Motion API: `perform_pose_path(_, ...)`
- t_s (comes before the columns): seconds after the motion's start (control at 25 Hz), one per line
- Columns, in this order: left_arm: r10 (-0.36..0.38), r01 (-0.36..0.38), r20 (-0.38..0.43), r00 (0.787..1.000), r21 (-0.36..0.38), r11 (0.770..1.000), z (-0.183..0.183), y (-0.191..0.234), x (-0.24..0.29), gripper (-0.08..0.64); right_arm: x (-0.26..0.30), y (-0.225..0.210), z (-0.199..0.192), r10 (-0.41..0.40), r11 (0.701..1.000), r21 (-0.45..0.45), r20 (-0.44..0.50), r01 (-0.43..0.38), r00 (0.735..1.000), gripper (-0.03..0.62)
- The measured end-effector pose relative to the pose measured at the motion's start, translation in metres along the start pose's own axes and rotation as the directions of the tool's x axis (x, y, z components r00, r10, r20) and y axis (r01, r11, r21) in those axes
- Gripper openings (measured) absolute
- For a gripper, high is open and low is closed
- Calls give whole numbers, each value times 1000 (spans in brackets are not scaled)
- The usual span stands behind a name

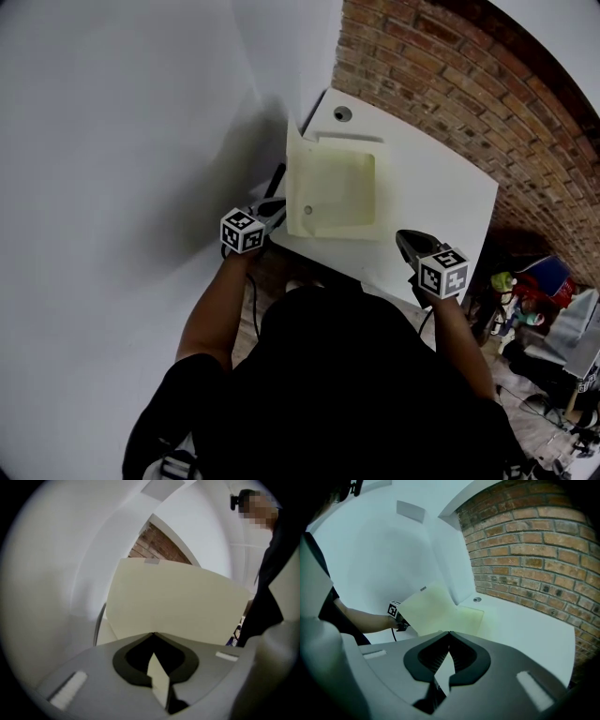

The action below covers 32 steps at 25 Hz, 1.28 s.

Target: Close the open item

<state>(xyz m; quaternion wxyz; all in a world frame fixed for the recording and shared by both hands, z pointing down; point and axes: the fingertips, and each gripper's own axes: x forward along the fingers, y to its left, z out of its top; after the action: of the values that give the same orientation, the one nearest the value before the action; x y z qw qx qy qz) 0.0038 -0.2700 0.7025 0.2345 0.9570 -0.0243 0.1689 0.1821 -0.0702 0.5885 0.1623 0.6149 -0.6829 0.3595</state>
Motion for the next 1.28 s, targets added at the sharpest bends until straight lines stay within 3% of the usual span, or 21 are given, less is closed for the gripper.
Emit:
perform_pose_path(0.16, -37, 36, -24, 999, -7, 999, -2, -7, 13, 3, -8, -5, -4, -14, 1000, 15, 9, 14, 1000, 0)
perform_pose_path(0.64, -16, 14, -76, 997, -31, 999, -17, -1, 34, 3, -13, -15, -8, -8, 999, 37, 13, 8, 1000, 0)
perform_pose_path(1.28, -46, 48, -178, 983, 5, 999, -31, -17, 74, 3, -27, -38, -29, -18, 997, 77, 1, 18, 1000, 0)
